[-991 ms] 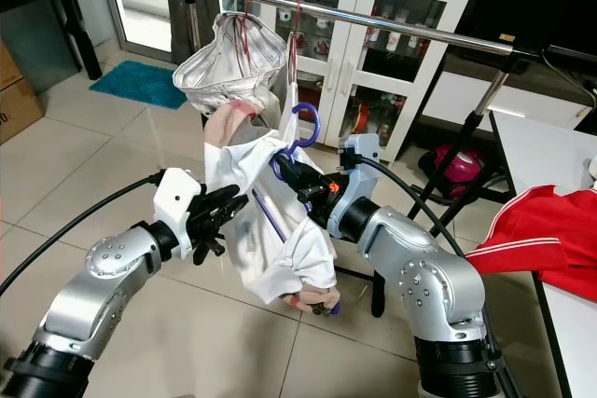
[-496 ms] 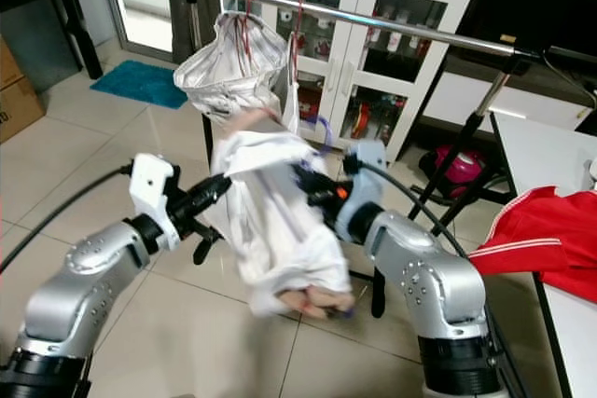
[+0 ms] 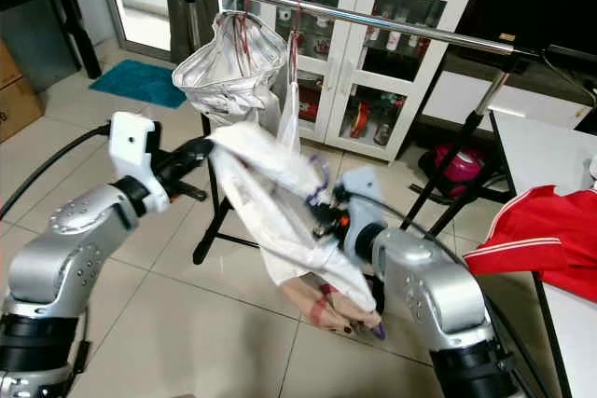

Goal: Hang hanger

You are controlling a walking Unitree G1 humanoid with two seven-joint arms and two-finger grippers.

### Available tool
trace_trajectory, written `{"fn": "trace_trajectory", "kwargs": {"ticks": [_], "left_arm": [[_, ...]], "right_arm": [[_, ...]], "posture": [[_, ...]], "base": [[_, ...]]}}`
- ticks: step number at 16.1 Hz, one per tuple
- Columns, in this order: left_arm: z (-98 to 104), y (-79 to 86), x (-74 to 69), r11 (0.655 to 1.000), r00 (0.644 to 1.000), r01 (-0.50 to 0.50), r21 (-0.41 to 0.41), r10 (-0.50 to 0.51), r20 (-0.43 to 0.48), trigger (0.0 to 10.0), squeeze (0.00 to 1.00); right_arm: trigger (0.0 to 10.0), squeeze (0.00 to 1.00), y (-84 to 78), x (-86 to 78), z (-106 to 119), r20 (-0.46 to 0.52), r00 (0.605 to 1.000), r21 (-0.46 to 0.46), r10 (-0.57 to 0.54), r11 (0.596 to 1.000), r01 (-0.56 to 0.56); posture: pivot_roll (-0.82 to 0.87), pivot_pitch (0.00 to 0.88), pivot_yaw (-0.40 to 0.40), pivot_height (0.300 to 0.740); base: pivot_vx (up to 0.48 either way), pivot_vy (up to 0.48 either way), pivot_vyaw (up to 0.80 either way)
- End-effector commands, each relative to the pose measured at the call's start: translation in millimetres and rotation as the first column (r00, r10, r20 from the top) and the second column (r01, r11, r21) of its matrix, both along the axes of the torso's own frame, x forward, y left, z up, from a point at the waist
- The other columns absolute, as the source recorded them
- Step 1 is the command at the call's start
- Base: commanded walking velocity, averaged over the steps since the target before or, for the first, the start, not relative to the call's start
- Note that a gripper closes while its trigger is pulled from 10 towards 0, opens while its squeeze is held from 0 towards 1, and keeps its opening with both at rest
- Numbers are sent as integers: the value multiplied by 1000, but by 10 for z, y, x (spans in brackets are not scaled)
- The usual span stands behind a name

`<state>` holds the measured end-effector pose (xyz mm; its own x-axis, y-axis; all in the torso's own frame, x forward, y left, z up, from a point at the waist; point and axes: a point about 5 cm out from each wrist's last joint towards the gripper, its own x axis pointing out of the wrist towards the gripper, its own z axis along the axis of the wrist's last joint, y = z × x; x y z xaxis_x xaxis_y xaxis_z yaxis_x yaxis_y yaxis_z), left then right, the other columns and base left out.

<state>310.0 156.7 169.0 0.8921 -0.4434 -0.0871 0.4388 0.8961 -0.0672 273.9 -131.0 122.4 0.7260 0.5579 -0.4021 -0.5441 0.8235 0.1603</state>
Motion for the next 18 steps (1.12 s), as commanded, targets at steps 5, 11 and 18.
{"fn": "trace_trajectory", "kwargs": {"ticks": [5, 11, 18], "left_arm": [[-177, 95, 49, 989, 989, -110, 98, 119, -84, 0, 0], [141, 76, 161, 990, 997, -76, 120, 72, 37, 0, 0], [287, -43, 236, 954, 995, 19, 299, -47, 87, 0, 0]], "right_arm": [[0, 0, 165, -85, 433, 207, 966, 167, 156, 967, -192], [0, 0, 119, -65, 121, 158, 960, -204, 231, 959, -198], [0, 0, 180, -177, 35, 110, 892, -349, 439, 857, -379]], "posture": [[-60, 0, -83, 740], [-52, 0, -83, 740], [-46, 0, -75, 740]], "base": [[0, 0, 0], [0, 0, 0], [0, 0, 0]]}}
